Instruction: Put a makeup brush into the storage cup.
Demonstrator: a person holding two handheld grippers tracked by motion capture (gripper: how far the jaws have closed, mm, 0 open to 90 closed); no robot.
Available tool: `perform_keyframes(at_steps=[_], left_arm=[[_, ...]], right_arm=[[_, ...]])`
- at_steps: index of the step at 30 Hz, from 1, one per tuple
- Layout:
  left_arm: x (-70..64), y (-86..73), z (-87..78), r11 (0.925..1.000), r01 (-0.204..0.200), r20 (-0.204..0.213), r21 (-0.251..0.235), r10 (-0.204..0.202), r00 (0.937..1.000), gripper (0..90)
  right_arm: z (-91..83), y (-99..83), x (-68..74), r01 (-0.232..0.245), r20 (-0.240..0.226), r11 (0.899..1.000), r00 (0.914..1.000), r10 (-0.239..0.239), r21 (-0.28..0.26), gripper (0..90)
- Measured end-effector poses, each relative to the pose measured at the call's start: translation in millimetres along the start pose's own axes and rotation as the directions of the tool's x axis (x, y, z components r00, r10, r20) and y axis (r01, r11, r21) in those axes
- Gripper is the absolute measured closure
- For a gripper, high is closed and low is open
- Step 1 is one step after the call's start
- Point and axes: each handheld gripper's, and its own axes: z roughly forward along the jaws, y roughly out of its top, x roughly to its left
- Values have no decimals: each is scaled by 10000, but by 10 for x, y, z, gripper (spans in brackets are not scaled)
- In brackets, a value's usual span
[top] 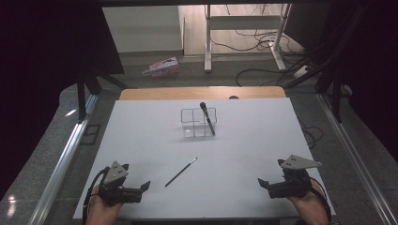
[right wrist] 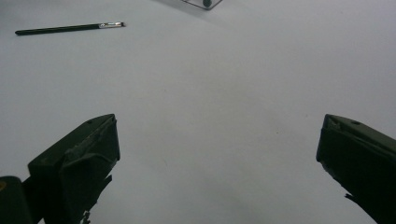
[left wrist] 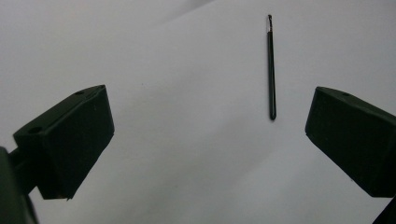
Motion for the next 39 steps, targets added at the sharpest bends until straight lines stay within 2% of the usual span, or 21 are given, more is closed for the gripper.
perform_keyframes(at_steps=[6,13,22,28,33,39], left_arm=[[3,13,31,9996,6,1,266,-6,10000,14],[-19,72,37,9997,-69,29,222,69,10000,9],[-19,205,83,9962,-613,28,621,612,9981,7],[44,261,62,9960,-488,13,745,488,9988,7],[86,293,68,9932,-601,15,995,602,9982,14],[130,367,72,9916,-566,90,1162,559,9984,16]], right_arm=[[1,1,3,40,-4,10000,10000,-40,26,0],[-1,1,5,67,94,10000,9999,-67,51,0],[-1,-1,3,48,82,10000,10000,-49,55,0],[1,1,5,70,115,10000,9999,-71,56,0],[8,7,16,84,154,9999,9998,-85,69,0],[16,7,16,92,160,9999,9998,-93,91,0]])
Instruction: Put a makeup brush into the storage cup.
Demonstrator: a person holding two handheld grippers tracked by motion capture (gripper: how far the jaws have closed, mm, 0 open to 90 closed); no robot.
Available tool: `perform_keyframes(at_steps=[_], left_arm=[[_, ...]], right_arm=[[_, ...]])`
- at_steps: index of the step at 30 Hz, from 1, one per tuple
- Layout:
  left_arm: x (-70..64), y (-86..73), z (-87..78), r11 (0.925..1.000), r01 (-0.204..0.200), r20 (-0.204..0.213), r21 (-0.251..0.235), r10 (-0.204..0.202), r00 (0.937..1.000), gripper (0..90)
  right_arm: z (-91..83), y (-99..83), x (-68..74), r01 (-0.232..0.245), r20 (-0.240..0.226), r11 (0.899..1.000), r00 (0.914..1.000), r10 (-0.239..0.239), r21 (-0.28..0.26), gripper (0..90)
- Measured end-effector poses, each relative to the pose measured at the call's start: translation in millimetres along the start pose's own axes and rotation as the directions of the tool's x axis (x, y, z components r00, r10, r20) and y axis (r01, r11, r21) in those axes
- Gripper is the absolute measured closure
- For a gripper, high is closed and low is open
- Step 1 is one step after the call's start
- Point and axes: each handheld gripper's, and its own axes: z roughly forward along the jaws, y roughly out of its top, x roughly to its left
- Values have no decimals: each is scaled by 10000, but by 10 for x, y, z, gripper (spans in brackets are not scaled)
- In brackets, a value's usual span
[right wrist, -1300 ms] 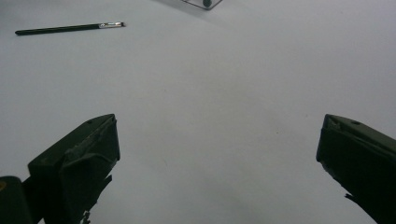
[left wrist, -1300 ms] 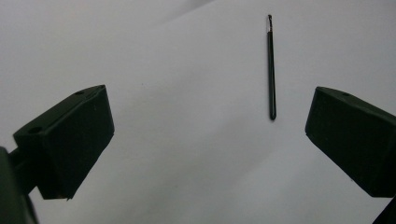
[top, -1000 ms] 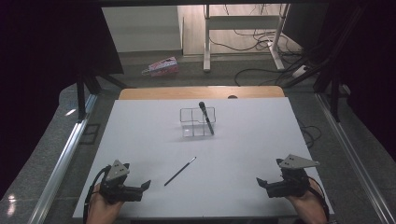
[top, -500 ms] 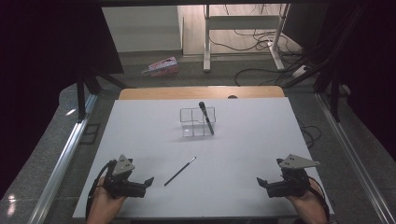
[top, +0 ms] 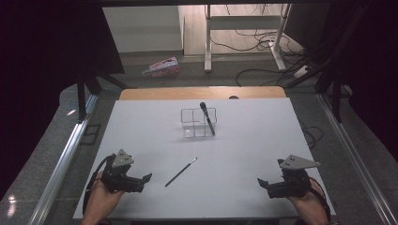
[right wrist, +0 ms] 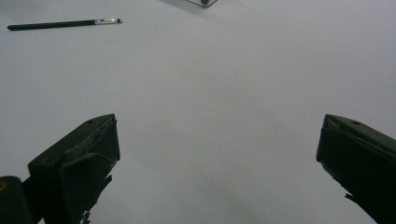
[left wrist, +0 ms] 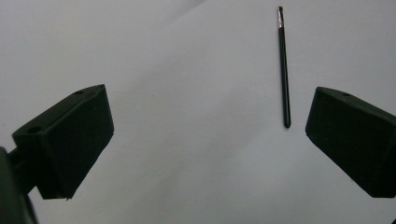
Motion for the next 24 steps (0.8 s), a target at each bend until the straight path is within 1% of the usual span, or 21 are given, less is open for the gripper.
perform_keyframes(at_steps=[5,9,12,20,24], left_arm=[[23,74,0,9997,-76,61,247,75,10000,15],[26,139,21,9982,-299,50,512,297,9995,16],[27,180,55,9966,-316,128,760,307,9994,17],[-9,274,209,9867,-542,416,1533,484,9980,15],[-34,342,268,9832,-609,506,1721,529,9973,12]], right_arm=[[-4,2,-2,-3,5,10000,10000,3,-14,0],[-5,2,-1,-8,-5,10000,10000,8,-23,0],[-6,3,-1,-12,-4,10000,10000,12,-25,0],[-1,0,-4,-21,-47,10000,10000,21,9,0],[3,-2,-7,-19,-62,10000,10000,19,29,0]])
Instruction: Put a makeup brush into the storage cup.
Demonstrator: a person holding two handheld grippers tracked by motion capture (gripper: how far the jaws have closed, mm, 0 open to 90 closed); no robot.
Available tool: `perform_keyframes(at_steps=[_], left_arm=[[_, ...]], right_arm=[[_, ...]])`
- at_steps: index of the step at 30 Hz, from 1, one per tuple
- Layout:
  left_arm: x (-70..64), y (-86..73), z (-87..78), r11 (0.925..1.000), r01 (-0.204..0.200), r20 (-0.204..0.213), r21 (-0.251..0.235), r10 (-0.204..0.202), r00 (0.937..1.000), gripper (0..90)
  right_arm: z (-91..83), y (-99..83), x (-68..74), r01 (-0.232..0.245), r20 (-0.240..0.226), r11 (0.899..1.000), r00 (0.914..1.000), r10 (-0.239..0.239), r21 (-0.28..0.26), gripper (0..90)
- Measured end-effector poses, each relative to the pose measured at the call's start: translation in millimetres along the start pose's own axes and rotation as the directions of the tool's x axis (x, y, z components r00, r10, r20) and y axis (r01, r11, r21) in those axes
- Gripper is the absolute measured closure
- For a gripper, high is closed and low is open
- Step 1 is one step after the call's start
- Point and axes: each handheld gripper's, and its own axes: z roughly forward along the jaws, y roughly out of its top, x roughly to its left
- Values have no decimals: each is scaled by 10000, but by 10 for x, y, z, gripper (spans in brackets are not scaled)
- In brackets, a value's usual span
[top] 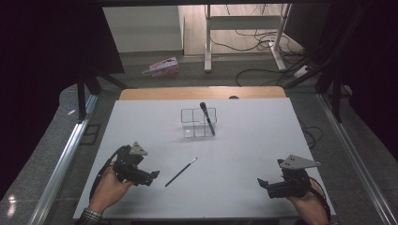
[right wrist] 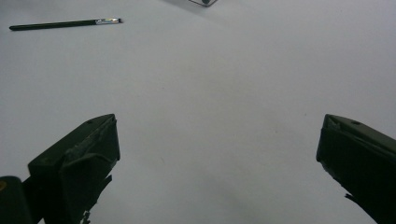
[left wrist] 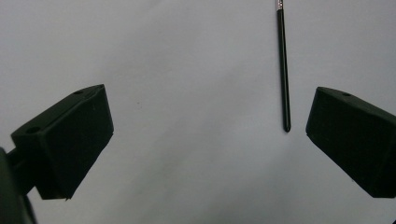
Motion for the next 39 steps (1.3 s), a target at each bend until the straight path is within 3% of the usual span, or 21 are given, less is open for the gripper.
perform_keyframes(at_steps=[15,25,34,39], left_arm=[[-79,253,154,9969,-184,239,760,166,9996,13],[-157,403,253,9903,-597,451,1258,544,9975,13],[-262,549,348,9868,-822,625,1399,740,9953,13],[-310,629,393,9801,-1051,633,1682,957,9934,13]], right_arm=[[-2,-1,-5,-36,-46,10000,10000,36,4,0],[2,-5,-8,-61,-64,10000,10000,61,-17,0],[2,-6,-11,-63,-99,10000,9999,63,-2,0],[5,-7,-9,-62,-124,10000,9999,62,16,0]])
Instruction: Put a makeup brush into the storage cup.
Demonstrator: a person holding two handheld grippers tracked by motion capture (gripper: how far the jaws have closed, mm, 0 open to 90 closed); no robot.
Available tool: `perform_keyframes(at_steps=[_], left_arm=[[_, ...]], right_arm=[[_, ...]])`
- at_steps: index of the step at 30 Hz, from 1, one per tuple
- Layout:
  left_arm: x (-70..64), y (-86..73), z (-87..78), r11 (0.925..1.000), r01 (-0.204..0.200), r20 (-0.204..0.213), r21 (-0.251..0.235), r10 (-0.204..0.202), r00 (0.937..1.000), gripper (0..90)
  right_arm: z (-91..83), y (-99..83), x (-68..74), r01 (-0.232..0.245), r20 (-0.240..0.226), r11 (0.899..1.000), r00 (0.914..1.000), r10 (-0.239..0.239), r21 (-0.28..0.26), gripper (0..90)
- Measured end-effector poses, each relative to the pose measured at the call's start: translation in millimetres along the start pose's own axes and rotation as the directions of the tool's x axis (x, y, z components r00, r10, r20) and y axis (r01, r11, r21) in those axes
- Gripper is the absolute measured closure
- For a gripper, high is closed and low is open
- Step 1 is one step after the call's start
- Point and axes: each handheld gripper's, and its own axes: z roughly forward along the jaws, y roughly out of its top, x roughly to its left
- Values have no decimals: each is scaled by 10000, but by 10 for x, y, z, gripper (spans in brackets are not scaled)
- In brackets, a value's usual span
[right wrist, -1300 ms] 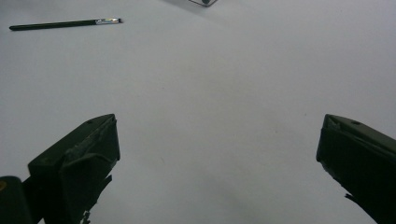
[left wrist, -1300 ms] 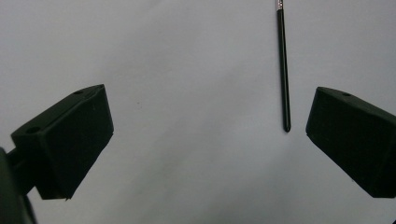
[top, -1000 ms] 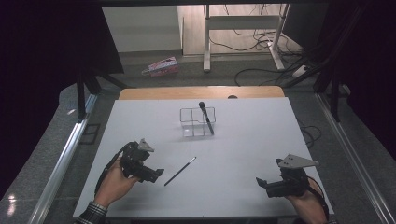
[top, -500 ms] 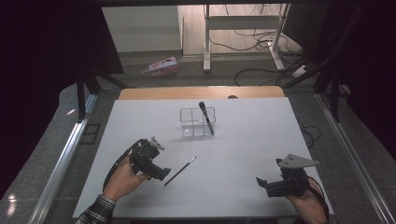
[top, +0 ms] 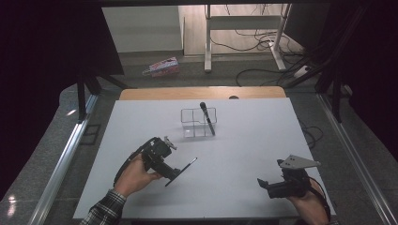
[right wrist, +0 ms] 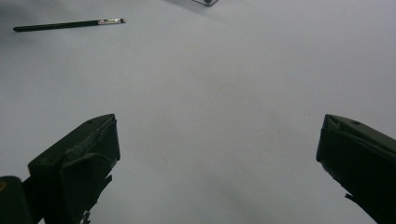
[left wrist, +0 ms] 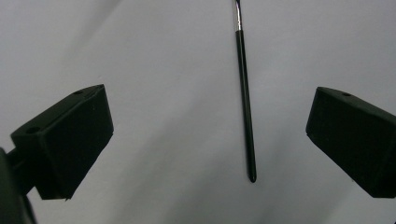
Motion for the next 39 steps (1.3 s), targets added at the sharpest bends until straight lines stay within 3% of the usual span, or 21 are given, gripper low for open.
perform_keyframes(at_steps=[10,11,14,39], left_arm=[[-56,154,63,9987,-214,-69,458,217,9997,19],[-46,180,54,9956,-545,-133,764,557,9984,19],[-62,220,54,9948,-631,-113,799,642,9979,21],[-116,152,422,9881,-578,318,1422,538,9980,49]], right_arm=[[3,-1,4,-10,-37,10000,10000,10,-1,0],[4,-1,4,-2,-40,10000,10000,2,-1,0],[2,-1,3,30,-38,10000,10000,-29,10,0],[8,-2,11,83,-104,10000,9999,-82,54,0]])
